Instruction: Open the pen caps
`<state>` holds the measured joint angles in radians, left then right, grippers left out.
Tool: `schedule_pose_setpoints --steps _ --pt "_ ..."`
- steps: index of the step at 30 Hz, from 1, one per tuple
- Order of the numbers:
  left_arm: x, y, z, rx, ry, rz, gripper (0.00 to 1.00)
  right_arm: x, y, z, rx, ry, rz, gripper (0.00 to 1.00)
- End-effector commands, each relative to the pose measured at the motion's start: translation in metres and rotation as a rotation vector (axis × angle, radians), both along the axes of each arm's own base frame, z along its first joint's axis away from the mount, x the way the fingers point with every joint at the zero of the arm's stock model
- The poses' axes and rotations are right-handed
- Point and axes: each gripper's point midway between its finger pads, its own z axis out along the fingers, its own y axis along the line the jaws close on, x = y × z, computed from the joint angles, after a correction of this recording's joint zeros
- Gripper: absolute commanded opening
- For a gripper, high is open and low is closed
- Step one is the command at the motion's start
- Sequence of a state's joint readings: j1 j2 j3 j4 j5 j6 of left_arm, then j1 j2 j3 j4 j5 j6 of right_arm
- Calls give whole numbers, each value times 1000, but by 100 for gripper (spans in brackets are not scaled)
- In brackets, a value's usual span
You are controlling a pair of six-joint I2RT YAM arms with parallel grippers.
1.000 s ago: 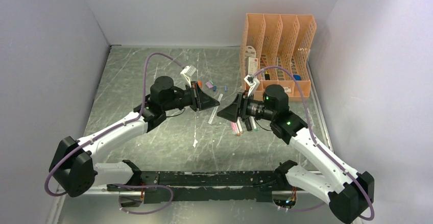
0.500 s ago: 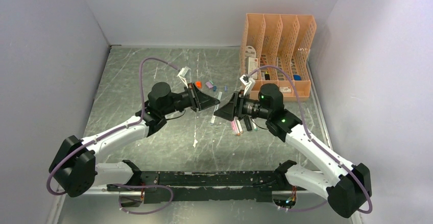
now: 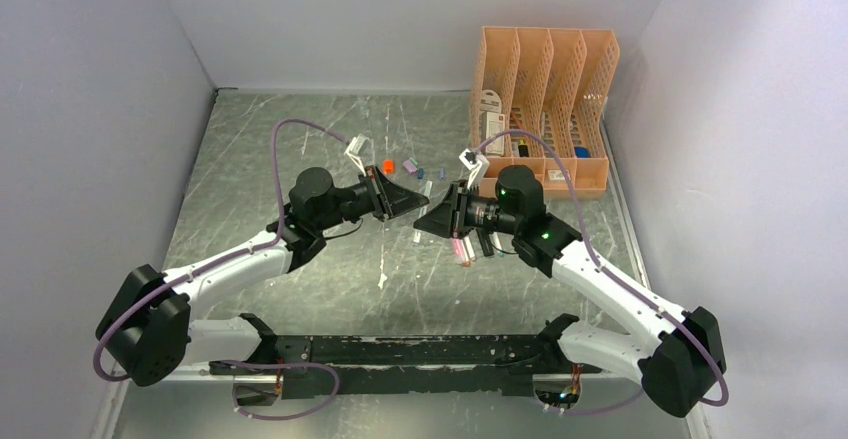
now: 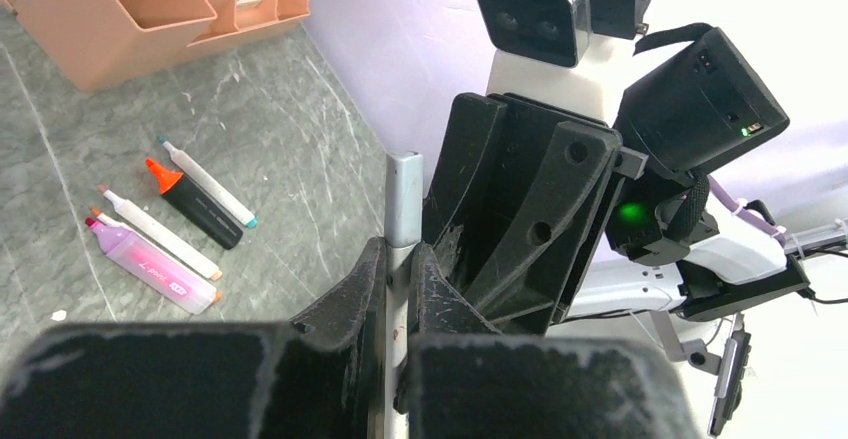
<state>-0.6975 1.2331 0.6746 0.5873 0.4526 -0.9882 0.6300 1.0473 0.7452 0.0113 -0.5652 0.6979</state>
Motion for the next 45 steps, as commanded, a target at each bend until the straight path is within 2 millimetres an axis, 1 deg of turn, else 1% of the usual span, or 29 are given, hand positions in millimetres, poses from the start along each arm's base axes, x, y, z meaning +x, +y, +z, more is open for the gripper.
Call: schedule_pose_setpoints --steps 1,12,19,21,25,27,29,33,42,45 --pt "-2 0 16 -40 -48 2 7 5 -3 -2 -22 -12 -35 20" --pt "-3 2 7 -6 -40 10 9 7 -20 -16 -131 0 -106 17" --pt "-5 3 5 6 -36 9 12 9 -25 -16 -163 -4 -125 14" --pt "-4 3 3 14 -33 10 17 10 -26 -16 -166 -4 -129 14" --pt "-2 1 0 34 -27 6 38 8 -26 -17 -169 1 -125 12" --pt "-1 0 -1 39 -24 1 44 6 -26 -19 -169 9 -117 12" --pt "1 -2 -2 43 -24 2 50 4 -26 -22 -169 16 -110 11" --pt "5 -6 1 50 -36 -2 55 1 -24 -25 -170 27 -92 10" --pt "12 -8 -3 70 -48 11 56 -2 -23 -29 -174 41 -67 9" --pt "13 -10 -5 76 -47 7 53 -2 -22 -30 -177 49 -61 8"
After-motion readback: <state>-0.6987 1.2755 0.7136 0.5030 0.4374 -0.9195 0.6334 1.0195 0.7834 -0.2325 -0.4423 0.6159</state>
